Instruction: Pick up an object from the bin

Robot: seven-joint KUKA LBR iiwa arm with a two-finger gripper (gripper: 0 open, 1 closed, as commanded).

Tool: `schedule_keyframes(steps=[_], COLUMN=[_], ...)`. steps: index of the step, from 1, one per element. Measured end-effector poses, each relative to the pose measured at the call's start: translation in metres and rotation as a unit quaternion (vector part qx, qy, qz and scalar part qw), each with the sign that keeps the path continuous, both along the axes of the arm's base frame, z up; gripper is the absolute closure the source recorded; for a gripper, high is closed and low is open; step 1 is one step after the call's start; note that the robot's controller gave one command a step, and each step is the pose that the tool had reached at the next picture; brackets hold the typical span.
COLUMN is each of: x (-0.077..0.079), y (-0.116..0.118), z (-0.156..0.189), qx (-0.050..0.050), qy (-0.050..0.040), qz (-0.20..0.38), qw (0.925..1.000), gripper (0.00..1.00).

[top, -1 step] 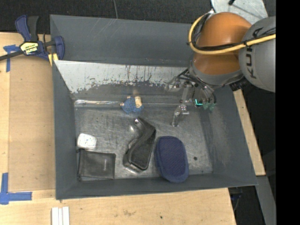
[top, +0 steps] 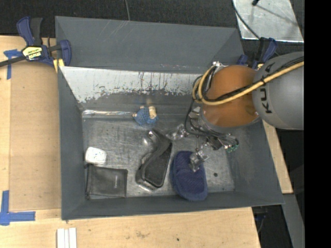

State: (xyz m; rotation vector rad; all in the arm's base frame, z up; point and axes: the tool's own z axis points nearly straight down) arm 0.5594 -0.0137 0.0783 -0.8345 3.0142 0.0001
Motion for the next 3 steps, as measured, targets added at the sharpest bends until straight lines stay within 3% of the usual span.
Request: schedule_keyframes(steps=[1, 2, 3], x=[-0.067, -0.071, -0.071], y=[0.026, 0.035, 0.032], z=[0.026, 0.041, -0.002], qx=[-0.004, -0.004, -0.007], qy=[-0.0069, 0.0015, 0.0020], qz=[0.114, 0.245, 0.456], qw=[0.9935, 0.9694, 0.8899], gripper=[0.00, 0.00, 0.00])
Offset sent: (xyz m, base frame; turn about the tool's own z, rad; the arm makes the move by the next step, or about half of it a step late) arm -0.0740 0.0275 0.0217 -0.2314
